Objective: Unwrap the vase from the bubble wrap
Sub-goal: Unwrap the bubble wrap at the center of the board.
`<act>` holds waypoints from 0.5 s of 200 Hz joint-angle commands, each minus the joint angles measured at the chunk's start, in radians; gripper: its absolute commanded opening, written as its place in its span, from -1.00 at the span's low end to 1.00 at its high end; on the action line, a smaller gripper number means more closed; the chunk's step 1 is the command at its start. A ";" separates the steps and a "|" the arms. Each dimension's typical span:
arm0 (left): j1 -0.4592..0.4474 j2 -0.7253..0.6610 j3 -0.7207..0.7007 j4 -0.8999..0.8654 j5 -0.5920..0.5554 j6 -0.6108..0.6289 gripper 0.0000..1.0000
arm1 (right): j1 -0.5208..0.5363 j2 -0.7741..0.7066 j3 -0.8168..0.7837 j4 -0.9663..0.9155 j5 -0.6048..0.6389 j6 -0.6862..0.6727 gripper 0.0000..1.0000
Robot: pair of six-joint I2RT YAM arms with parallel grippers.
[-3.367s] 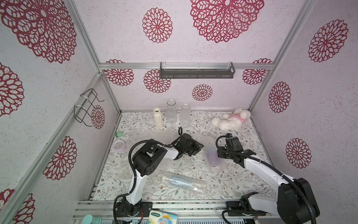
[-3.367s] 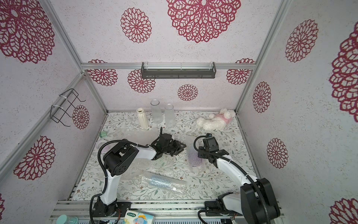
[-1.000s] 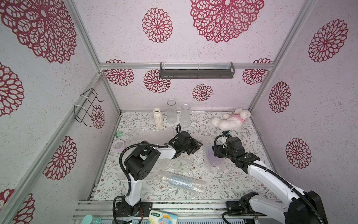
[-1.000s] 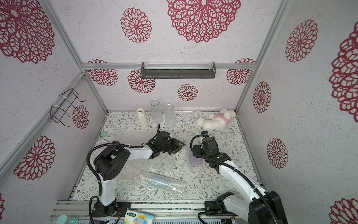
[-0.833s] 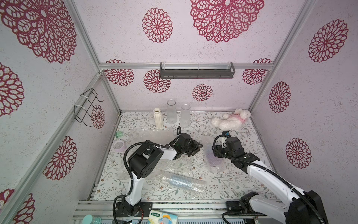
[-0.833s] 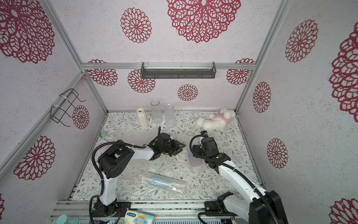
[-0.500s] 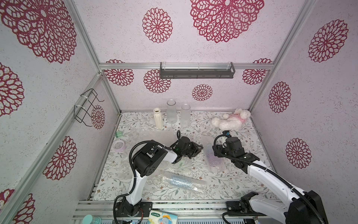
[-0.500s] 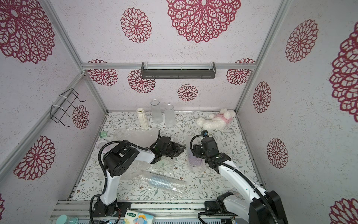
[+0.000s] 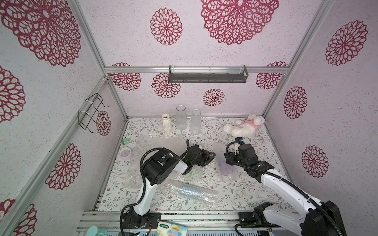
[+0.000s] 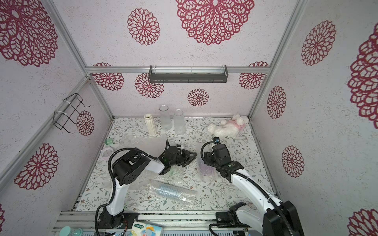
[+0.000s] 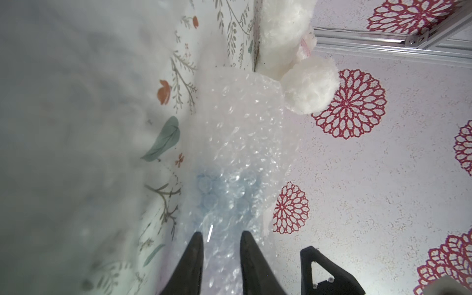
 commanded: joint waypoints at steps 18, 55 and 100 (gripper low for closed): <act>-0.006 -0.035 0.005 -0.141 -0.004 0.034 -0.40 | 0.006 -0.023 0.011 0.011 0.032 -0.018 0.43; -0.008 -0.027 0.017 -0.190 -0.004 0.055 -0.38 | 0.004 -0.024 0.010 0.010 0.032 -0.019 0.43; -0.008 0.006 0.021 -0.036 -0.001 0.003 -0.37 | 0.005 -0.023 0.006 0.010 0.032 -0.020 0.43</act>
